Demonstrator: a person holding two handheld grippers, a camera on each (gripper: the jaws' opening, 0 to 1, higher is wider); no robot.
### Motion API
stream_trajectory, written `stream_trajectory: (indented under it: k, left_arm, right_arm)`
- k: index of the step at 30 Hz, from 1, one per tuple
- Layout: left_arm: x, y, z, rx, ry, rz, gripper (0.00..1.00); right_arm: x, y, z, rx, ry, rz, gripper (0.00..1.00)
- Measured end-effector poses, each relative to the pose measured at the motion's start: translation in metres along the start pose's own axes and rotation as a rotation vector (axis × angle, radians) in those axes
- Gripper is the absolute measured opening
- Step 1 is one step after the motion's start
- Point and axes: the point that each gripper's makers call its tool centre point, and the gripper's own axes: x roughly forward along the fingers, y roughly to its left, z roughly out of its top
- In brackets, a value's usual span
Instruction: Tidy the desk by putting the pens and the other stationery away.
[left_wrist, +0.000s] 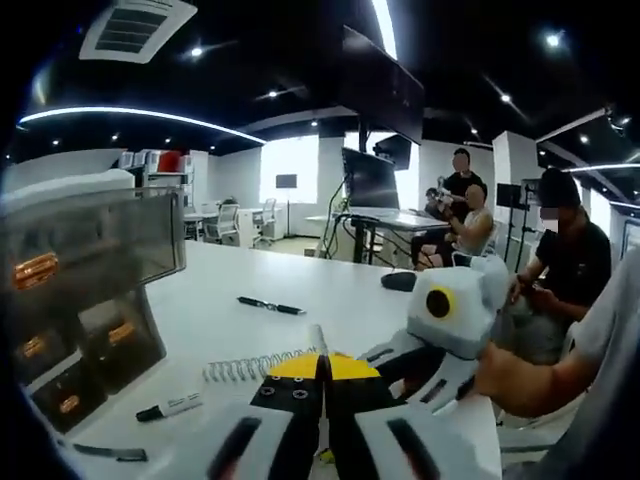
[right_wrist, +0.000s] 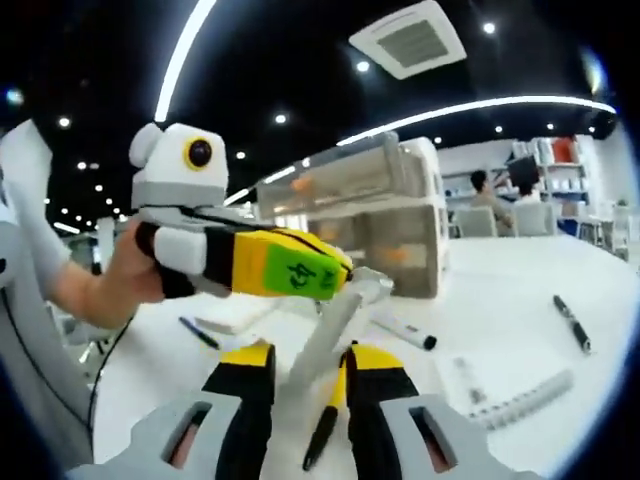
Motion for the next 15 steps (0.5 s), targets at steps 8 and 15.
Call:
stream_trajectory:
  k: [8,15]
  left_arm:
    - [-0.007,-0.005,-0.002,-0.023,-0.005,-0.019,0.01]
    - [-0.009,-0.004,0.001,-0.006,-0.013,-0.023,0.01]
  right_arm:
    - [-0.01,-0.01,0.008,-0.074,-0.048,-0.067,0.07]
    - [-0.013,-0.017,0.013,-0.232,-0.032,-0.159,0.05]
